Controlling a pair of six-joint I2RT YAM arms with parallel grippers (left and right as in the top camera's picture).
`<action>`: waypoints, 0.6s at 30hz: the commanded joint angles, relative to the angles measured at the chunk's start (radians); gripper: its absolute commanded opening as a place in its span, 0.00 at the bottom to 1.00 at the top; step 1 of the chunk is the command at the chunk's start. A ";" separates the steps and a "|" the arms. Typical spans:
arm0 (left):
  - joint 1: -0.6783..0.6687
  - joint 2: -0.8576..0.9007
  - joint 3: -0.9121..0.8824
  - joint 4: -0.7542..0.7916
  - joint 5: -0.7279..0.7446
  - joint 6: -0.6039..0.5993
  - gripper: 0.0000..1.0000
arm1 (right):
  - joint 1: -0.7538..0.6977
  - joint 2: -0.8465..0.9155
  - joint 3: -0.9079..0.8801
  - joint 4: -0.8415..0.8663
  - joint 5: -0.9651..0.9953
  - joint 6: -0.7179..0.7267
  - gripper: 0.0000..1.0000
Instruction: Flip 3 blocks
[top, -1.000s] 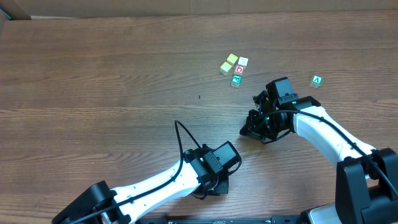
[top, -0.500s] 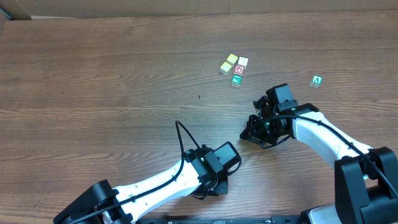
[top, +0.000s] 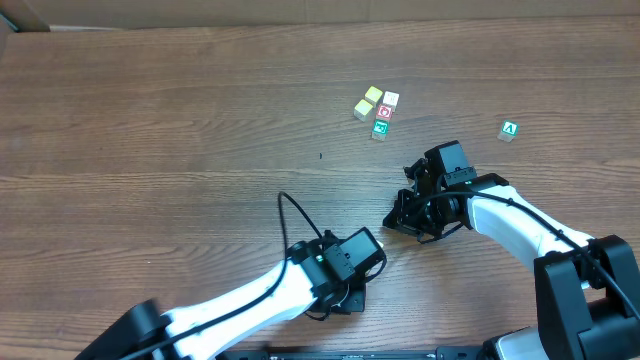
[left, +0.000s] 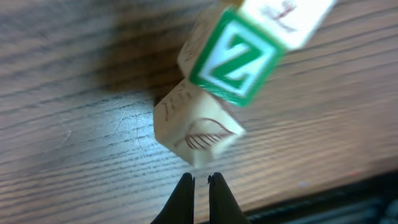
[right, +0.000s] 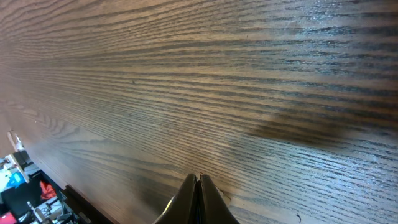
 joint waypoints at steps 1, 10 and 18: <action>-0.001 -0.135 0.005 -0.029 -0.075 -0.039 0.04 | 0.004 -0.001 -0.005 0.003 -0.001 0.003 0.04; -0.051 -0.123 -0.047 -0.137 -0.100 -0.200 0.04 | 0.004 -0.001 -0.005 -0.011 -0.001 0.003 0.04; -0.052 0.038 -0.049 -0.058 -0.026 -0.254 0.04 | 0.004 -0.001 -0.005 -0.004 0.026 0.060 0.04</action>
